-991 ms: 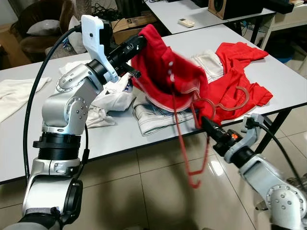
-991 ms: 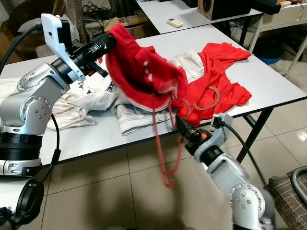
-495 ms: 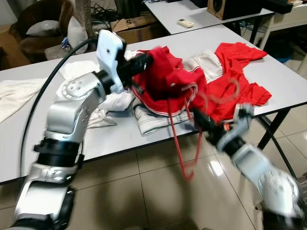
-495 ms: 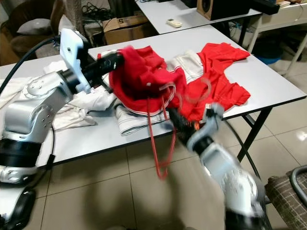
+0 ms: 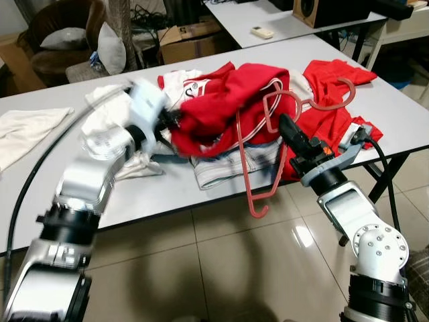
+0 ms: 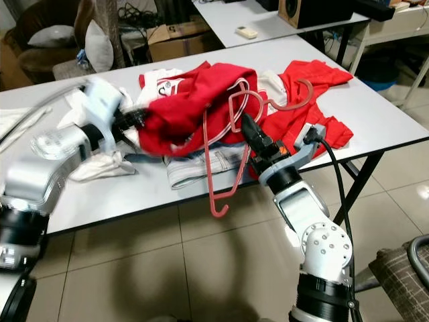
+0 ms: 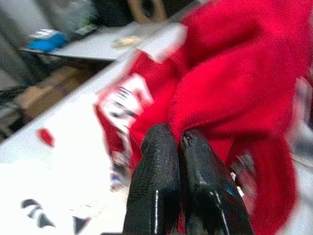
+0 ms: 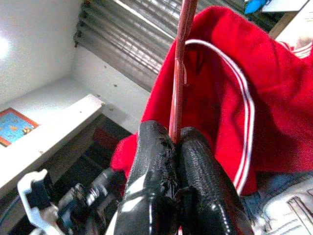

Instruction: Hang hanger

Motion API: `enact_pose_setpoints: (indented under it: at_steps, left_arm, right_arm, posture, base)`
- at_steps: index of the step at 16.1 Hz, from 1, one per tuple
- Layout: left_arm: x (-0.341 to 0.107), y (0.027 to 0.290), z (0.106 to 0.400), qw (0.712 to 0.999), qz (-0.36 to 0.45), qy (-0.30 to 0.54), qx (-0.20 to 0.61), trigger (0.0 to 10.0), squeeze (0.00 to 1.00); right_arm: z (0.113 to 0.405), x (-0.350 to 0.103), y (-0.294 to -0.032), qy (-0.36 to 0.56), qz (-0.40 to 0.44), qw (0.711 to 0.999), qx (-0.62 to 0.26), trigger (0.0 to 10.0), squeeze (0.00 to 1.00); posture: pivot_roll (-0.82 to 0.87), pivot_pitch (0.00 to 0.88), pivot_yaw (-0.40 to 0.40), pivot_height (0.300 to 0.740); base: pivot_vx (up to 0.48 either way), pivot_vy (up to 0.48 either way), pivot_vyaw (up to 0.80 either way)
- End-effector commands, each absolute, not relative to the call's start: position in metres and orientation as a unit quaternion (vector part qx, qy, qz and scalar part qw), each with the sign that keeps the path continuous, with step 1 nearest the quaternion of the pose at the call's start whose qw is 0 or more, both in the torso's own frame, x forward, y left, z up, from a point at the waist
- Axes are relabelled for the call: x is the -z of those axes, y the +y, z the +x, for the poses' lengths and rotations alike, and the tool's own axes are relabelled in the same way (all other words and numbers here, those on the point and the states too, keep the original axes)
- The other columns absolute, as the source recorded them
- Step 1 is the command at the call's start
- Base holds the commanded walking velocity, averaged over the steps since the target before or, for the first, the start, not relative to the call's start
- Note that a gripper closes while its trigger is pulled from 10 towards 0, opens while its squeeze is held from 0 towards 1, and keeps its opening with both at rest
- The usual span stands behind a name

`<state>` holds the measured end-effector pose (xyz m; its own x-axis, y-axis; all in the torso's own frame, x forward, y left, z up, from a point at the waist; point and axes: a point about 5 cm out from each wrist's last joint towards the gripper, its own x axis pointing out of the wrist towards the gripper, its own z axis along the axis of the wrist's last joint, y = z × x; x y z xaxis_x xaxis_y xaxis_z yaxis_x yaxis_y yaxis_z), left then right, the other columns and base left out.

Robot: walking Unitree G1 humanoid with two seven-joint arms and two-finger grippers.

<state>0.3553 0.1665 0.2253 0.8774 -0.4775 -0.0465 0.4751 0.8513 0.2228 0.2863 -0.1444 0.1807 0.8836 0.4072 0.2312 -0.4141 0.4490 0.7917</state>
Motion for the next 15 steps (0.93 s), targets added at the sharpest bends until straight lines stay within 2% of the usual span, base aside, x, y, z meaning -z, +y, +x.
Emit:
enact_pose_setpoints:
  at_steps: [1, 2, 3, 4, 7, 10, 12, 14, 15]
  left_arm:
    - [-0.236, 0.177, 0.359, 0.973, 0.088, -0.018, 0.213, 0.0, 0.00]
    - [-0.240, 0.180, 0.361, 0.977, 0.075, -0.028, 0.199, 0.0, 0.00]
    - [-0.245, 0.179, 0.360, 0.975, 0.057, -0.032, 0.211, 0.0, 0.00]
    - [-0.246, 0.177, 0.359, 0.972, 0.057, -0.029, 0.227, 0.0, 0.00]
    - [-0.234, 0.159, 0.351, 0.948, 0.120, -0.010, 0.295, 0.0, 0.00]
    - [-0.222, 0.138, 0.337, 0.911, 0.163, 0.006, 0.379, 0.0, 0.00]
    - [-0.220, 0.132, 0.331, 0.894, 0.173, 0.007, 0.413, 0.0, 0.00]
    - [-0.220, 0.125, 0.322, 0.877, 0.152, 0.008, 0.455, 0.0, 0.00]
    - [-0.220, 0.117, 0.312, 0.858, 0.134, 0.012, 0.497, 0.0, 0.00]
  right_arm:
    - [0.285, -0.193, -0.145, -0.040, 0.458, 0.854, -0.244, 10.0, 0.00]
    - [0.287, -0.194, -0.150, -0.051, 0.439, 0.869, -0.221, 10.0, 0.00]
    - [0.296, -0.197, -0.164, -0.073, 0.412, 0.896, -0.148, 10.0, 0.00]
    - [0.300, -0.197, -0.169, -0.082, 0.418, 0.896, -0.123, 10.0, 0.00]
    - [0.313, -0.203, -0.159, -0.085, 0.502, 0.852, -0.121, 10.0, 0.00]
    - [0.332, -0.202, -0.141, -0.062, 0.575, 0.810, -0.096, 10.0, 0.00]
    - [0.338, -0.205, -0.130, -0.051, 0.582, 0.805, -0.108, 10.0, 0.00]
    - [0.345, -0.203, -0.123, -0.038, 0.570, 0.815, -0.101, 10.0, 0.00]
    - [0.352, -0.201, -0.116, -0.027, 0.555, 0.826, -0.096, 10.0, 0.00]
  posture:
    - [-0.09, 0.000, 0.145, 0.740]
    - [-0.09, 0.000, 0.147, 0.740]
    - [-0.09, 0.000, 0.151, 0.740]
    - [-0.09, 0.000, 0.152, 0.740]
    - [-0.09, 0.000, 0.157, 0.740]
    - [-0.08, 0.000, 0.153, 0.740]
    - [-0.08, 0.000, 0.152, 0.740]
    - [-0.07, 0.000, 0.153, 0.740]
    - [-0.07, 0.000, 0.154, 0.740]
  base:
    - [0.000, 0.000, 0.00]
    - [0.000, 0.000, 0.00]
    - [0.000, 0.000, 0.00]
    - [0.000, 0.000, 0.00]
    - [0.000, 0.000, 0.00]
    - [0.000, 0.000, 0.00]
    - [0.000, 0.000, 0.00]
    - [0.000, 0.000, 0.00]
    - [0.000, 0.000, 0.00]
